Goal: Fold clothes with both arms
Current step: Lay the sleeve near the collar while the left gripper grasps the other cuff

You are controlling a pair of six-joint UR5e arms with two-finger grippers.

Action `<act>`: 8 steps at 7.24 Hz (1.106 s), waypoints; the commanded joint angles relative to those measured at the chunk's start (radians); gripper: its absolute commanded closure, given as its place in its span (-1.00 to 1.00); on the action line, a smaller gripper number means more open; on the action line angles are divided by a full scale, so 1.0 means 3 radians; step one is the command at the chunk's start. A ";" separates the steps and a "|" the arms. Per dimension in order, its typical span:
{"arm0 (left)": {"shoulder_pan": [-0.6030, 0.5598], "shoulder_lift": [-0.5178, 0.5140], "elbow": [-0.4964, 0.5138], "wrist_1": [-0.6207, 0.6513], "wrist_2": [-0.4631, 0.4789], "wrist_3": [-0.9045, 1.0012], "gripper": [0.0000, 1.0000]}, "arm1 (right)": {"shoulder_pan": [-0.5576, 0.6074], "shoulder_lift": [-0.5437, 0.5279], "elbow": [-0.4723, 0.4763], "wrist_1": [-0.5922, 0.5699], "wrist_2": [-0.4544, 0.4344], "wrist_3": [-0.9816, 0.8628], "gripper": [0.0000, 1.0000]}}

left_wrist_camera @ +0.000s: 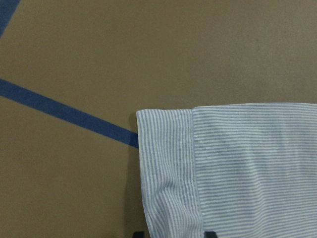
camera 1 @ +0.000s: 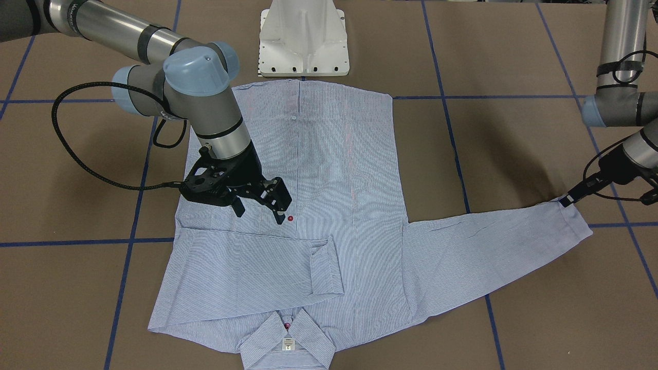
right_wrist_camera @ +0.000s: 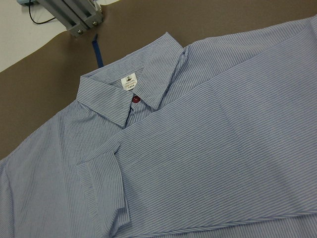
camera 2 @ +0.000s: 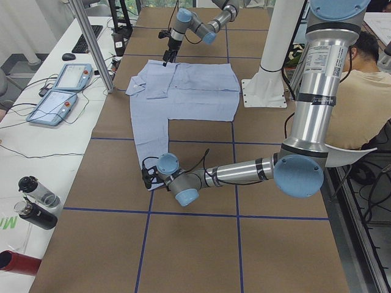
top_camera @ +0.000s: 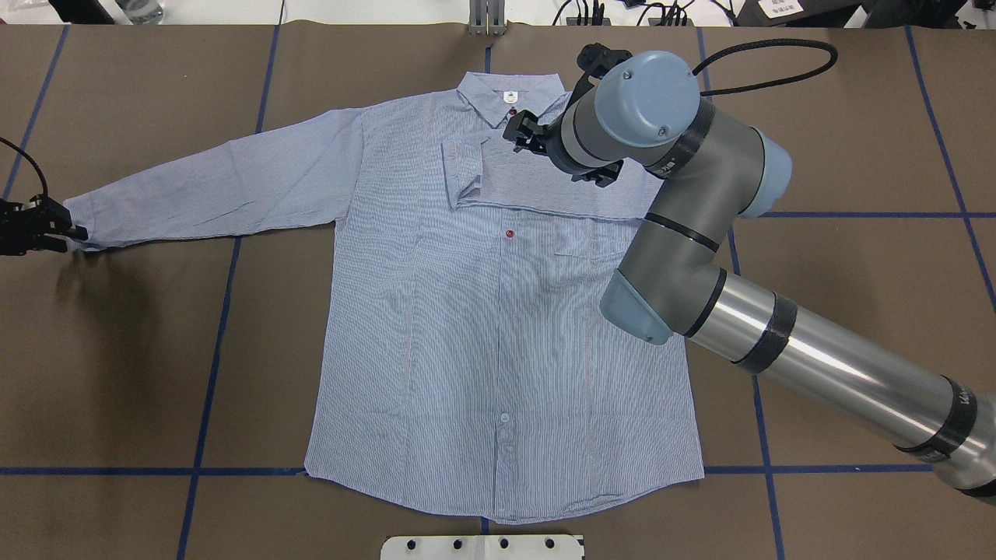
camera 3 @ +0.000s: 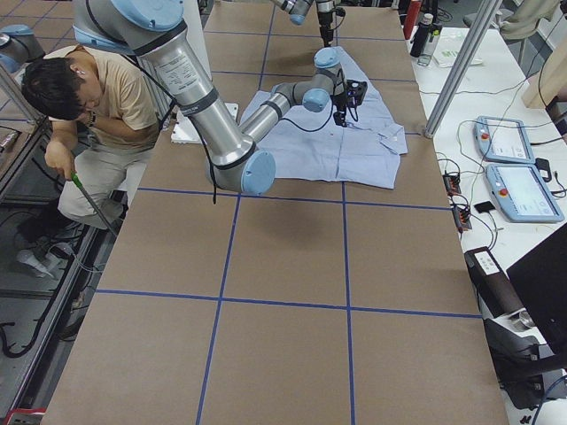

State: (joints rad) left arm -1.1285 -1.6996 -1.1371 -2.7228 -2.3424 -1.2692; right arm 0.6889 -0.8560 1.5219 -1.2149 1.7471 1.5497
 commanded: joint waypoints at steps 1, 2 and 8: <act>0.0014 0.0000 0.0027 0.0000 0.0005 0.0002 0.27 | -0.0026 0.0000 -0.0006 0.0000 -0.0046 0.0004 -1.00; 0.0019 0.0000 0.0042 0.0000 0.0010 0.0002 0.50 | -0.0026 0.0000 -0.0006 0.0000 -0.0046 -0.0001 -1.00; 0.0024 0.0005 -0.0431 0.0046 -0.0325 -0.0150 1.00 | 0.0045 -0.0010 0.0096 -0.0071 -0.0015 -0.0001 -1.00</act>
State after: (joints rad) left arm -1.1201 -1.6993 -1.1925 -2.7150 -2.3701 -1.2805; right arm 0.6882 -0.8544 1.5311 -1.2227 1.7357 1.5493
